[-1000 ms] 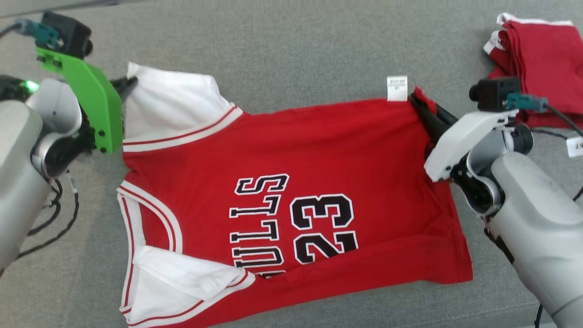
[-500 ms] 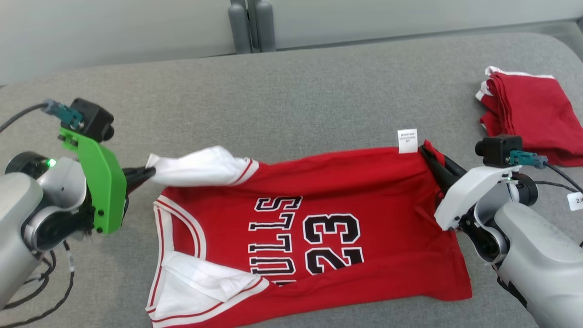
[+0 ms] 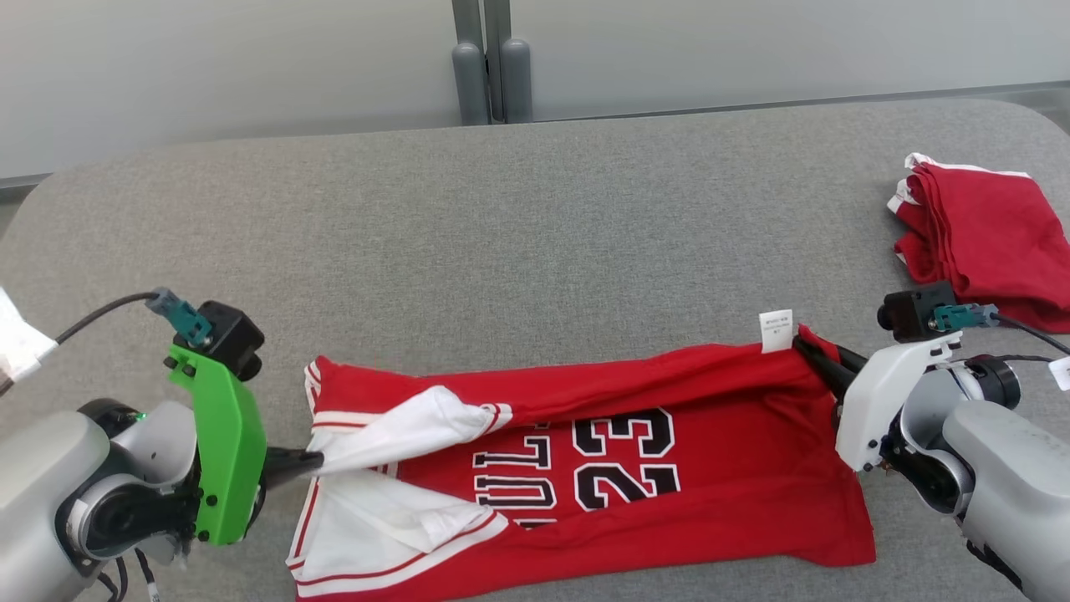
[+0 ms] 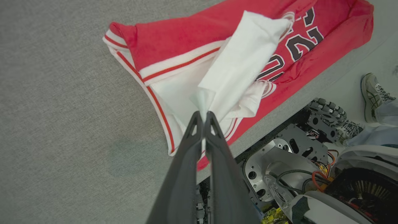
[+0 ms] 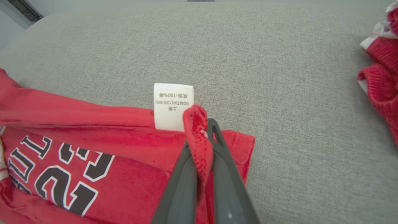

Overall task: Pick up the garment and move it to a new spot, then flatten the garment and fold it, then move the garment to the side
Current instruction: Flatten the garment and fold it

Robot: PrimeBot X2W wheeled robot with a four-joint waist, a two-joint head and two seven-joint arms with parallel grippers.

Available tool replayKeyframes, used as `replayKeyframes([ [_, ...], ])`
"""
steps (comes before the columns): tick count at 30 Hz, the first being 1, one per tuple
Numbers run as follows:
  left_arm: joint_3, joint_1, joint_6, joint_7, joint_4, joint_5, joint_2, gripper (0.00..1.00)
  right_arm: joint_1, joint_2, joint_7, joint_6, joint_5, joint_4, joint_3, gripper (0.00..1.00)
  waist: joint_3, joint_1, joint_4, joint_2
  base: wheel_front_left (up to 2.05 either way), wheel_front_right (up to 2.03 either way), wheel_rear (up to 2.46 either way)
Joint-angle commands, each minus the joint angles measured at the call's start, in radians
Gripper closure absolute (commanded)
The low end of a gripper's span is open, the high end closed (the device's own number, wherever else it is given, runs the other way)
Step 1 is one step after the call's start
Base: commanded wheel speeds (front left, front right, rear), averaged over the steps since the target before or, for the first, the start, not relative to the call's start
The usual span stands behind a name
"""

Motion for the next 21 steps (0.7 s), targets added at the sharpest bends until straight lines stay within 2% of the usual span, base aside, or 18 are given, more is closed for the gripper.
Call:
replayKeyframes([
  [1,-0.008,0.023,0.007,0.012,-0.007,-0.012,0.010,1.00,-0.006,-0.016,0.017,-0.002,0.010,-0.002,0.014,1.00,0.001,0.0000,-0.003,-0.0001,0.00,0.00,0.00],
  [8,-0.039,0.061,0.015,0.036,0.005,-0.030,-0.008,1.00,-0.022,-0.034,0.077,-0.002,0.038,-0.004,0.074,1.00,-0.001,0.0000,-0.019,-0.0001,0.00,0.00,0.00],
  [9,-0.040,0.064,0.016,0.035,0.009,-0.029,-0.013,1.00,-0.024,-0.034,0.085,-0.002,0.040,-0.003,0.082,0.91,-0.001,0.0000,-0.022,-0.0001,0.00,0.00,0.00],
  [11,-0.048,0.070,0.015,0.035,0.024,-0.021,-0.022,1.00,-0.020,-0.031,0.102,-0.001,0.049,0.000,0.098,0.89,-0.002,0.0000,-0.026,-0.0001,0.00,0.00,0.00],
  [14,-0.056,0.081,0.008,0.027,0.050,-0.012,-0.036,1.00,-0.017,-0.029,0.129,-0.002,0.062,0.005,0.117,0.78,-0.003,0.0000,-0.031,-0.0001,0.00,0.00,0.00],
  [15,-0.059,0.086,0.006,0.026,0.062,-0.014,-0.042,0.84,-0.014,-0.029,0.141,-0.002,0.067,0.008,0.125,0.71,-0.004,0.0000,-0.033,-0.0001,0.00,0.00,0.00],
  [16,-0.061,0.089,0.003,0.024,0.071,-0.014,-0.047,0.63,-0.012,-0.029,0.152,-0.002,0.072,0.008,0.131,0.62,-0.005,0.0000,-0.034,-0.0001,0.00,0.00,0.00],
  [17,-0.064,0.093,0.001,0.027,0.080,-0.018,-0.050,0.04,-0.012,-0.031,0.159,-0.002,0.074,0.008,0.134,0.47,-0.007,0.0000,-0.035,-0.0001,0.00,0.00,0.00],
  [18,-0.067,0.098,0.000,0.033,0.091,-0.024,-0.052,0.00,-0.011,-0.033,0.169,-0.002,0.079,0.010,0.140,0.06,-0.010,0.0000,-0.037,-0.0001,0.00,0.00,0.00],
  [19,-0.068,0.099,0.000,0.034,0.097,-0.024,-0.052,0.00,-0.008,-0.035,0.180,-0.002,0.082,0.011,0.145,0.00,-0.013,0.0000,-0.038,-0.0001,0.00,0.00,0.00],
  [21,-0.066,0.099,-0.001,0.026,0.107,-0.018,-0.050,0.00,-0.003,-0.039,0.196,-0.002,0.091,0.007,0.149,0.00,-0.022,0.0000,-0.039,-0.0001,0.00,0.00,0.00],
])
